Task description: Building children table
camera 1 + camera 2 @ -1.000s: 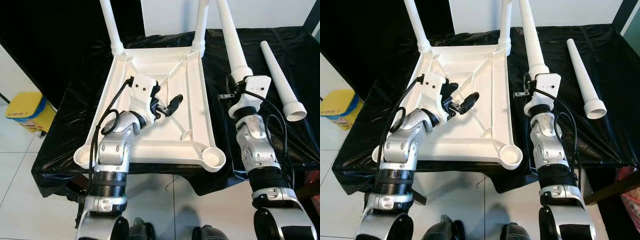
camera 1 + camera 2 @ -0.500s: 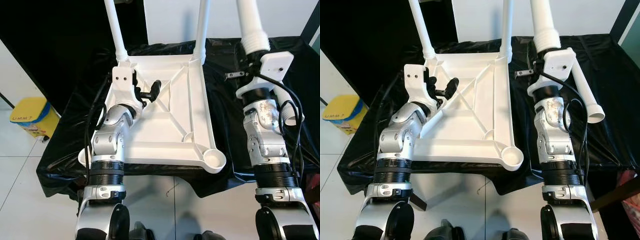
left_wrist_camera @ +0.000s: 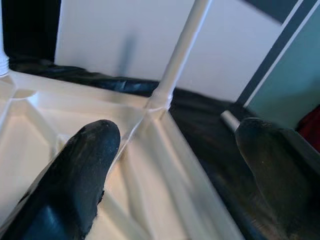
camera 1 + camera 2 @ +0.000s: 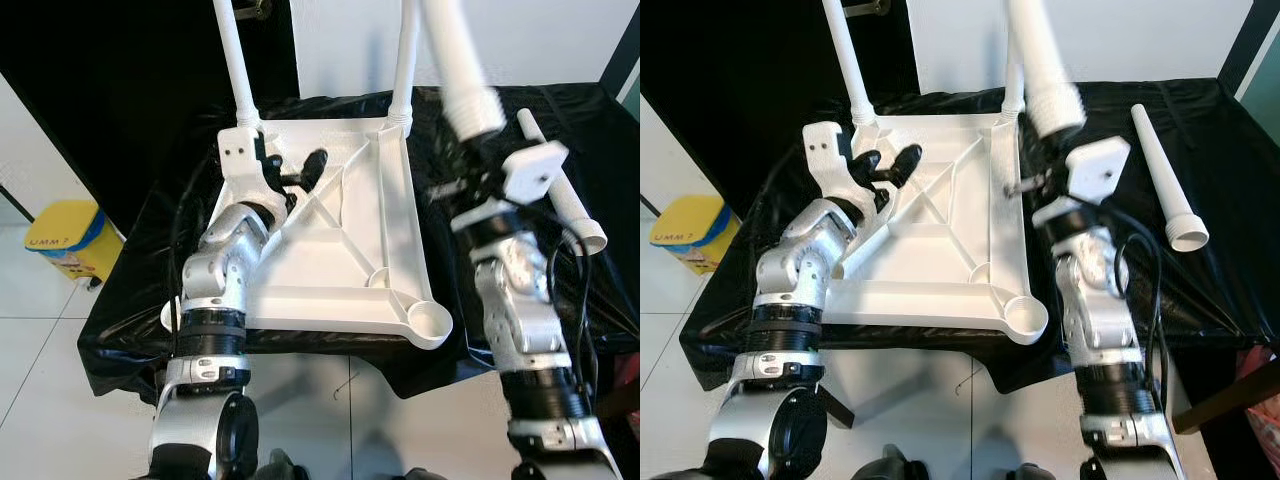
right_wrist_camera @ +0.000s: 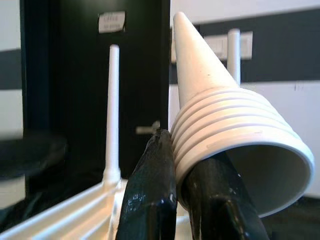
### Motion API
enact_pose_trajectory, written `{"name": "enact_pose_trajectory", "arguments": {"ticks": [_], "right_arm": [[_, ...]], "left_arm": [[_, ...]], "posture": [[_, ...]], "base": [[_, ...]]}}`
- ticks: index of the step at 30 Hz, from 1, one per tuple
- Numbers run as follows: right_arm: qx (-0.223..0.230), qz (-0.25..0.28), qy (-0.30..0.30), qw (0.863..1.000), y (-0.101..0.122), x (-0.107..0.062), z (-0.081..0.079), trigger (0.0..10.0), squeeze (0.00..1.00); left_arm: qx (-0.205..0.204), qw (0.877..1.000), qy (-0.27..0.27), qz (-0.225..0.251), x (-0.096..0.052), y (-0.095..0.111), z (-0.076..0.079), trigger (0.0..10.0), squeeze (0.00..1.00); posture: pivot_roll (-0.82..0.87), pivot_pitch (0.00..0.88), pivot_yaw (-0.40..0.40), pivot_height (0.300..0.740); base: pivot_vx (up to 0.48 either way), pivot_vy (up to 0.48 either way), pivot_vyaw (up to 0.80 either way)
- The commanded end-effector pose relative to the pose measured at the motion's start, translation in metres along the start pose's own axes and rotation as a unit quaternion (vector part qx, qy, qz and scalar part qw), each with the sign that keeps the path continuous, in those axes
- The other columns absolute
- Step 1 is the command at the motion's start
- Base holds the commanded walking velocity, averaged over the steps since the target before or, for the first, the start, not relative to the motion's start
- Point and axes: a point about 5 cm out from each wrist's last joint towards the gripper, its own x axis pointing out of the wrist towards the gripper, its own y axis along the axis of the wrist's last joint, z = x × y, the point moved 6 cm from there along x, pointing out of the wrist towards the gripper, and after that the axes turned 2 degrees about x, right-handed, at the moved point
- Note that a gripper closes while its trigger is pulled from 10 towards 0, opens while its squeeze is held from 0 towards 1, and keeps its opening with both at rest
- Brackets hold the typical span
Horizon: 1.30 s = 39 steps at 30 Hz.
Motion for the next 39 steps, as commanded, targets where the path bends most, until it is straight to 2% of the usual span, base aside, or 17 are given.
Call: {"name": "enact_pose_trajectory", "arguments": {"ticks": [1,3,5,7,22,23,31,35,39], "right_arm": [[0.014,-0.005,0.013,1.0,-0.003,-0.004,-0.01,10.0,0.0],[0.021,-0.02,0.018,0.999,-0.011,-0.011,-0.014,10.0,0.0],[0.023,-0.026,0.02,0.999,-0.014,-0.013,-0.015,10.0,0.0],[0.032,-0.038,0.025,0.998,-0.019,-0.017,-0.019,10.0,0.0],[0.055,-0.082,0.059,0.993,-0.037,-0.035,-0.042,10.0,0.0],[0.058,-0.091,0.068,0.992,-0.039,-0.039,-0.048,10.0,0.0],[0.061,-0.098,0.081,0.99,-0.041,-0.043,-0.057,10.0,0.0],[0.061,-0.1,0.086,0.989,-0.042,-0.045,-0.059,10.0,0.0],[0.06,-0.101,0.092,0.989,-0.042,-0.046,-0.062,10.0,0.0]], "left_arm": [[-0.037,0.992,-0.123,0.003,-0.002,0.005,0.027,10.0,0.0],[-0.061,0.985,-0.162,0.008,-0.004,0.01,0.037,10.0,0.0],[-0.066,0.983,-0.173,0.01,-0.005,0.012,0.04,10.0,0.0],[-0.087,0.977,-0.192,0.009,-0.005,0.012,0.044,10.0,0.0],[-0.13,0.966,-0.223,-0.029,-0.001,-0.006,0.063,10.0,0.0],[-0.142,0.962,-0.232,-0.037,0.002,-0.009,0.07,10.0,0.0],[-0.161,0.954,-0.243,-0.068,0.013,-0.023,0.086,10.0,0.0],[-0.157,0.953,-0.244,-0.085,0.019,-0.029,0.092,10.0,0.0],[-0.157,0.956,-0.234,-0.086,0.028,-0.027,0.093,10.0,0.0]], "posture": [[-0.08,0.0,0.057,0.74],[-0.08,0.0,0.059,0.74],[-0.08,0.0,0.059,0.74],[-0.08,0.0,0.062,0.74],[-0.09,0.003,0.081,0.74],[-0.09,0.008,0.09,0.74],[-0.1,0.016,0.106,0.74],[-0.1,0.017,0.114,0.74],[-0.11,0.017,0.119,0.74]], "base": [[0.0,0.0,0.0],[0.0,0.0,0.0],[0.0,0.0,0.0],[0.0,0.0,0.0],[0.0,0.0,0.0],[0.0,0.0,0.0],[0.0,0.0,0.0],[0.0,0.0,0.0],[0.0,0.0,0.0]]}}
